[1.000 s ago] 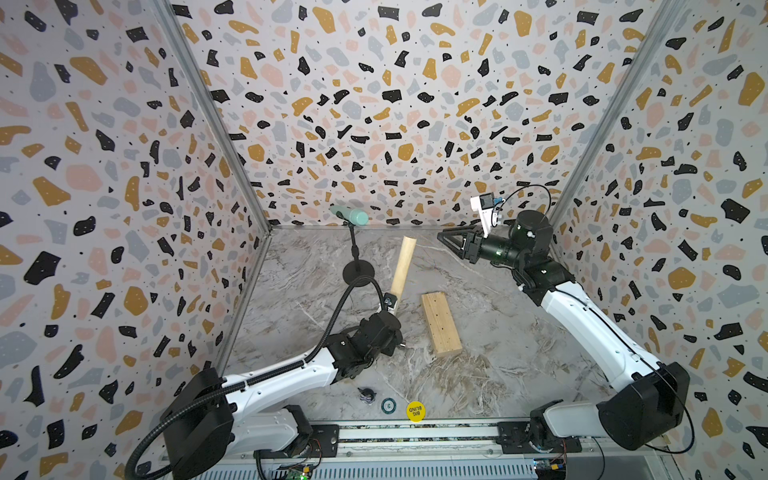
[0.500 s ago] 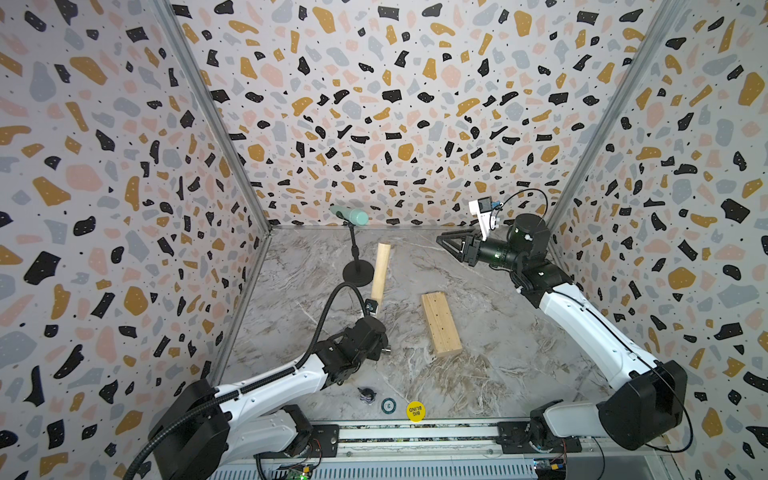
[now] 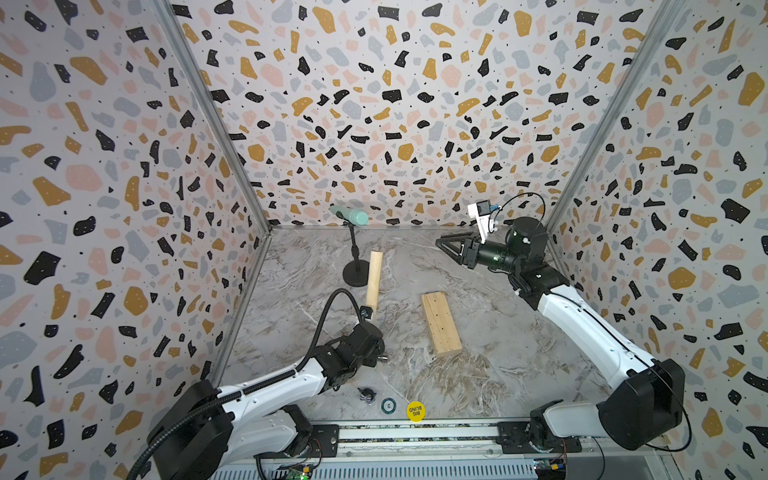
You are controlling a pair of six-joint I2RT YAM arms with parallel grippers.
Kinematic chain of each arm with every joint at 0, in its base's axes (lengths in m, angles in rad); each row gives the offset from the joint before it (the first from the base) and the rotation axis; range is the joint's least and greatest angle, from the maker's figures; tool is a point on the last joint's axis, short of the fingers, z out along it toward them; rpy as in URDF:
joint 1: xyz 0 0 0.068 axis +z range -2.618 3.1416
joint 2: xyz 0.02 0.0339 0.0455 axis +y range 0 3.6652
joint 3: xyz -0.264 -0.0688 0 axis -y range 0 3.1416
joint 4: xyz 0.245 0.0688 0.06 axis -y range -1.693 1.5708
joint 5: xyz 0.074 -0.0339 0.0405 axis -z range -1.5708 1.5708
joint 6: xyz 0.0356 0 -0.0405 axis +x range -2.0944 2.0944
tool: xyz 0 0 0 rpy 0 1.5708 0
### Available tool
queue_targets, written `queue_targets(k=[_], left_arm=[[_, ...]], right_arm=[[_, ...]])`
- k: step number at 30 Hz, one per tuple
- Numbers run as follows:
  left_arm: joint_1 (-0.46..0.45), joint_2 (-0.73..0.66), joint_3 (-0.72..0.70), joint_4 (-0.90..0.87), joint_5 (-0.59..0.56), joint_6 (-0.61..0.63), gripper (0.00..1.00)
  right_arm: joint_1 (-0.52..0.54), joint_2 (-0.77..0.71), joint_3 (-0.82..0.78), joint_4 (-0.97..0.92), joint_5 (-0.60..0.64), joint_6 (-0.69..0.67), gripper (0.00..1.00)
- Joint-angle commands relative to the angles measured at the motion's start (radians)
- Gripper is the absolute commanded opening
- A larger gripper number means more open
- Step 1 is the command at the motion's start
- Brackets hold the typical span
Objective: Use a claw hammer to pull out a nail
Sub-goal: Place the hammer at the center of the board.
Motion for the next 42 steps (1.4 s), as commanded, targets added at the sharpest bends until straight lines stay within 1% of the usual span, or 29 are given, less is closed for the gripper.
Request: queue_targets(k=[1,16,42], left_arm=[[0.007,-0.032,0.001,0.106,-0.019,-0.024,0.00],[0.017,-0.018,-0.019,0.103,-0.010,-0.038,0.00],[0.051,0.093,-0.035,0.152,-0.004,-0.029,0.00]], right_arm=[[0.001,-0.030,-0.001,0.035,-0.018,0.009,0.40],[0.001,-0.022,-0.001,0.037,-0.023,0.010,0.40],[0.001,-0.026,-0.015,0.029,-0.029,0.004,0.40]])
